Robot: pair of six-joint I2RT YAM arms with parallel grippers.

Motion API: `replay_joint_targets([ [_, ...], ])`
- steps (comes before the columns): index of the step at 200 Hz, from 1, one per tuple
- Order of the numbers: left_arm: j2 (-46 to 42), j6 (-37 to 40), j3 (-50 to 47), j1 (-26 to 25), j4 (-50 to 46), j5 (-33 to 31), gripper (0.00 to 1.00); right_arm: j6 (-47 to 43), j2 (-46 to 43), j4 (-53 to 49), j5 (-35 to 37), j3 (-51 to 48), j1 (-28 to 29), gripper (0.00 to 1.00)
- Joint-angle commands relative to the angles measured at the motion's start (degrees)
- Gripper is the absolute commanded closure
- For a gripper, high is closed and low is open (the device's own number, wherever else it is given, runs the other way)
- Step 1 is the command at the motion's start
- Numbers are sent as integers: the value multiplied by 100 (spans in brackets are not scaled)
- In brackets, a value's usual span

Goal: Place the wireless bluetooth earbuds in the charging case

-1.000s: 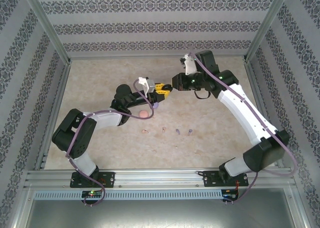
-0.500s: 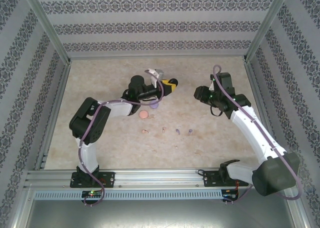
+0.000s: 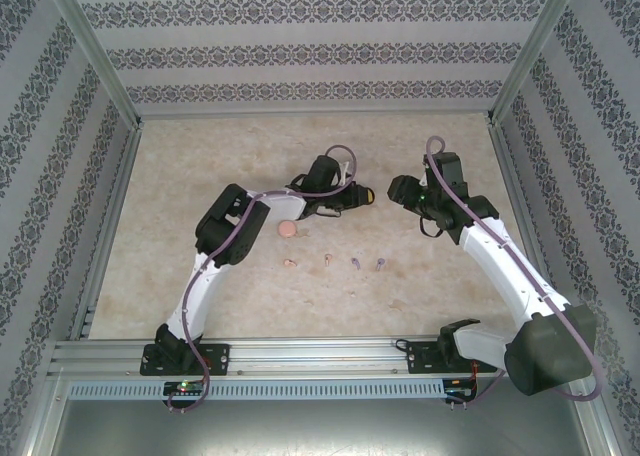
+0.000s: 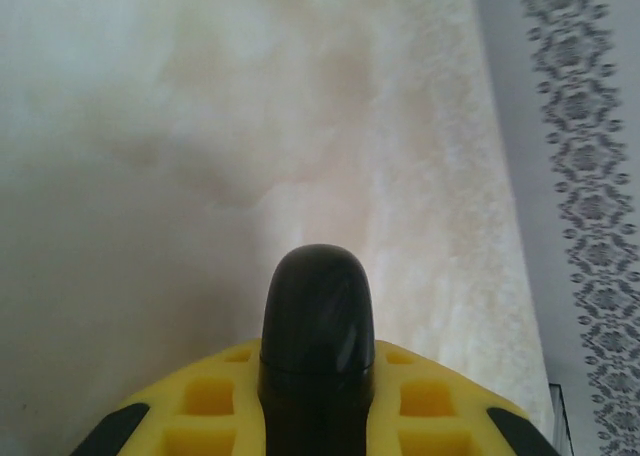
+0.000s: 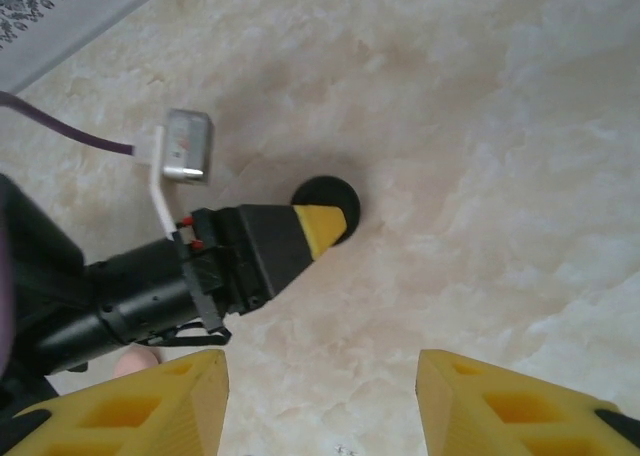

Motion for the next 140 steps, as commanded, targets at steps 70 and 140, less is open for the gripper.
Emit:
replay_joint_targets([
  [70, -142, 289, 891, -48, -2612, -1085, 25, -255, 2, -32, -153, 243, -223, 13],
  [140, -479, 1118, 1647, -24, -4632, -2264, 1, -322, -211, -255, 157, 195, -261, 2],
])
